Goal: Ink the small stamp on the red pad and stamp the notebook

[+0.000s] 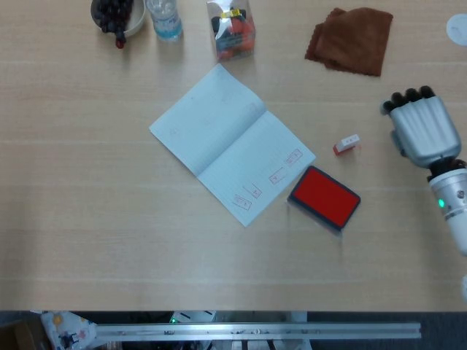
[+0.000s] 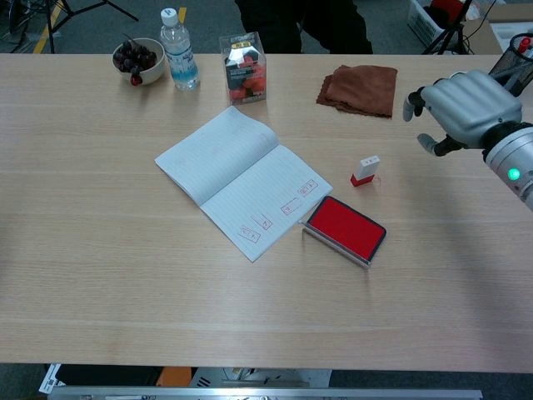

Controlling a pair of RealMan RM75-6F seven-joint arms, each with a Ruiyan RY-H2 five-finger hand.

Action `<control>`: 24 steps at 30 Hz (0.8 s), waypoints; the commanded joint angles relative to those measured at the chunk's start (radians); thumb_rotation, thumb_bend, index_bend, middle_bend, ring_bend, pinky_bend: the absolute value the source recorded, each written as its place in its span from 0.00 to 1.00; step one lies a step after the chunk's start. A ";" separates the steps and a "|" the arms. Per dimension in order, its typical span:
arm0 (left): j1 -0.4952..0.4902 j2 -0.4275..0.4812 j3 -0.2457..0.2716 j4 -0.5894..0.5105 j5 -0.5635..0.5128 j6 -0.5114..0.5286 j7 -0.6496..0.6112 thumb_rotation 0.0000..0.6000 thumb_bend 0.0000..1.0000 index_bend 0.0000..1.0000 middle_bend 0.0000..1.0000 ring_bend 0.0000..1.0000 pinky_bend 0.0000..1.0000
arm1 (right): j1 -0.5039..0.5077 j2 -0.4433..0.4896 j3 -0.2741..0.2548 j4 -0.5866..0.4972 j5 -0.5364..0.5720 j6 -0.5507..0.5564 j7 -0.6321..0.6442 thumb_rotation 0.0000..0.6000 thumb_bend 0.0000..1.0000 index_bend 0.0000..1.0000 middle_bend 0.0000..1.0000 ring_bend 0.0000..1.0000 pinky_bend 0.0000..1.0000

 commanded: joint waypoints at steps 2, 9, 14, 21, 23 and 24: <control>-0.001 -0.009 -0.006 0.002 -0.006 0.002 0.007 1.00 0.27 0.04 0.03 0.03 0.06 | -0.063 0.094 -0.010 -0.072 -0.021 0.075 0.027 1.00 0.37 0.45 0.42 0.32 0.29; -0.004 -0.028 -0.024 0.002 -0.017 0.015 0.022 1.00 0.27 0.04 0.03 0.03 0.06 | -0.165 0.208 -0.029 -0.126 -0.066 0.189 0.109 1.00 0.37 0.48 0.43 0.32 0.29; -0.010 -0.039 -0.030 -0.007 -0.016 0.016 0.038 1.00 0.27 0.04 0.03 0.03 0.06 | -0.248 0.271 -0.053 -0.149 -0.114 0.268 0.184 1.00 0.37 0.51 0.44 0.32 0.29; -0.015 -0.064 -0.042 -0.013 0.003 0.037 0.050 1.00 0.27 0.04 0.03 0.03 0.06 | -0.349 0.316 -0.080 -0.170 -0.172 0.356 0.265 1.00 0.37 0.51 0.45 0.32 0.29; -0.015 -0.071 -0.045 -0.013 0.011 0.045 0.051 1.00 0.27 0.04 0.03 0.03 0.06 | -0.369 0.324 -0.085 -0.174 -0.188 0.372 0.276 1.00 0.37 0.51 0.45 0.32 0.29; -0.015 -0.074 -0.046 -0.012 0.014 0.050 0.052 1.00 0.27 0.04 0.04 0.03 0.06 | -0.379 0.328 -0.086 -0.175 -0.196 0.380 0.281 1.00 0.37 0.51 0.45 0.32 0.29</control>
